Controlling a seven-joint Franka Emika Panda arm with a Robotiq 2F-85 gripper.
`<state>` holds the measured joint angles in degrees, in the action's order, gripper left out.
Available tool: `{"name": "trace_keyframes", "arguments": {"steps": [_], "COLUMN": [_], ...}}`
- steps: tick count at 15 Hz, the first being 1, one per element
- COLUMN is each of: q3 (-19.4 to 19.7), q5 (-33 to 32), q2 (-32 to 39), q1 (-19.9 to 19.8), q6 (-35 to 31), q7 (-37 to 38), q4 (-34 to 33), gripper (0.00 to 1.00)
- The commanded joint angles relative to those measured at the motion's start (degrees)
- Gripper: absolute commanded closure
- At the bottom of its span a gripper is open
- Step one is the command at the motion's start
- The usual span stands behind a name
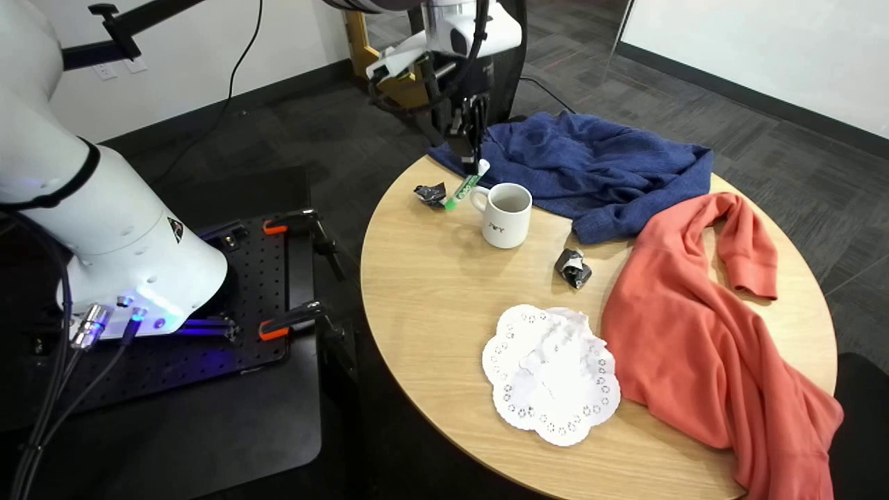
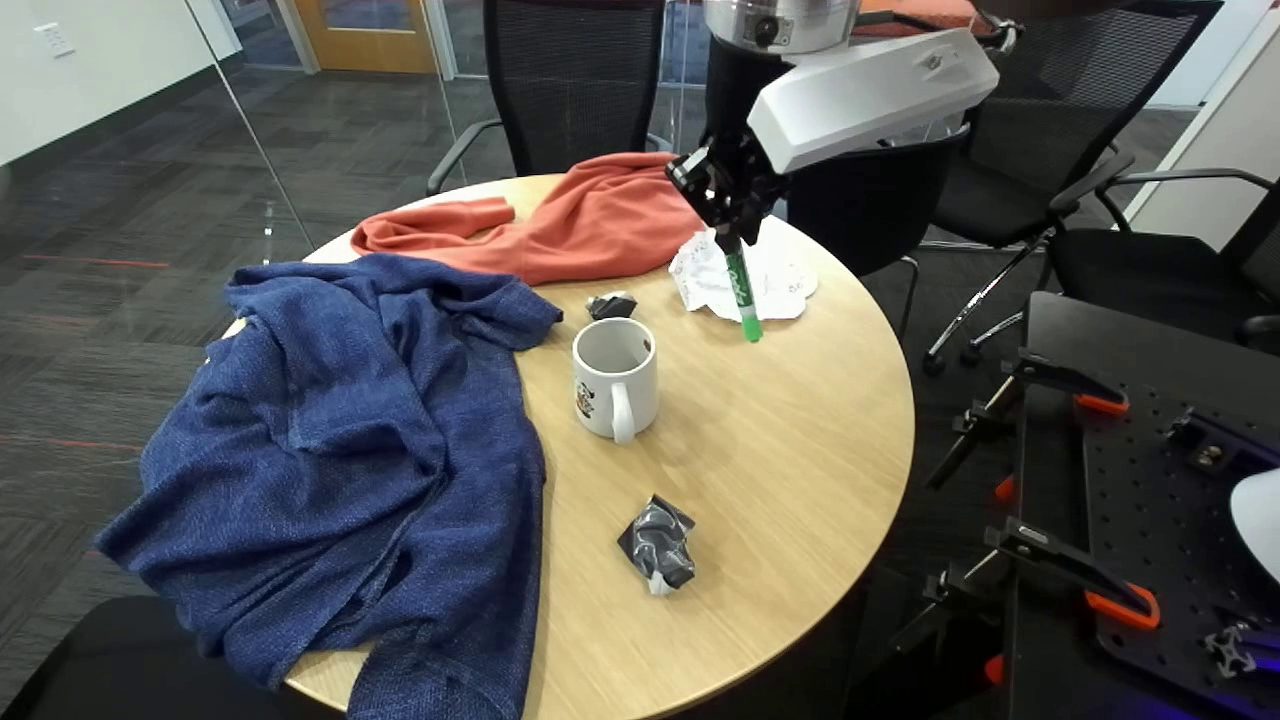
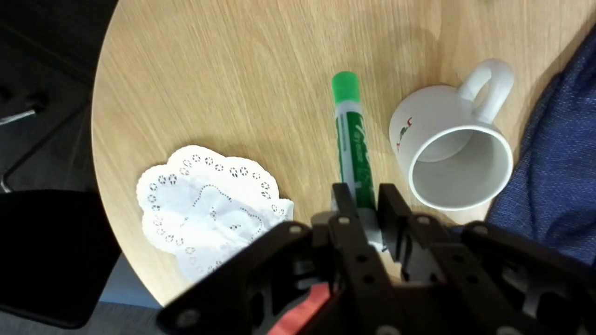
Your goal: Take one green marker out of the white mug
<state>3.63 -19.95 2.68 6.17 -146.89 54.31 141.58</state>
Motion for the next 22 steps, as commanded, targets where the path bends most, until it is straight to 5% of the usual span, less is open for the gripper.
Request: {"name": "trace_keyframes", "arguments": {"steps": [1,7,19,20,22], "q3": [-0.69,-0.69,-0.58,-0.39,-0.20], "q5": [4.27,15.64,29.48,29.60,29.72], "q2": [3.07,10.79,17.70,17.93,18.20], "q1": [-2.58,-3.49,-2.90,-2.70,-2.48], "q6": [-5.59,-15.95,-16.01,-15.91,-15.95], "q7": [-1.20,-7.00,-17.31,-17.19,-17.10], "q4": [1.94,3.39,1.07,0.90,0.69], "gripper": [0.95,0.95,0.95,0.56,0.48]}}
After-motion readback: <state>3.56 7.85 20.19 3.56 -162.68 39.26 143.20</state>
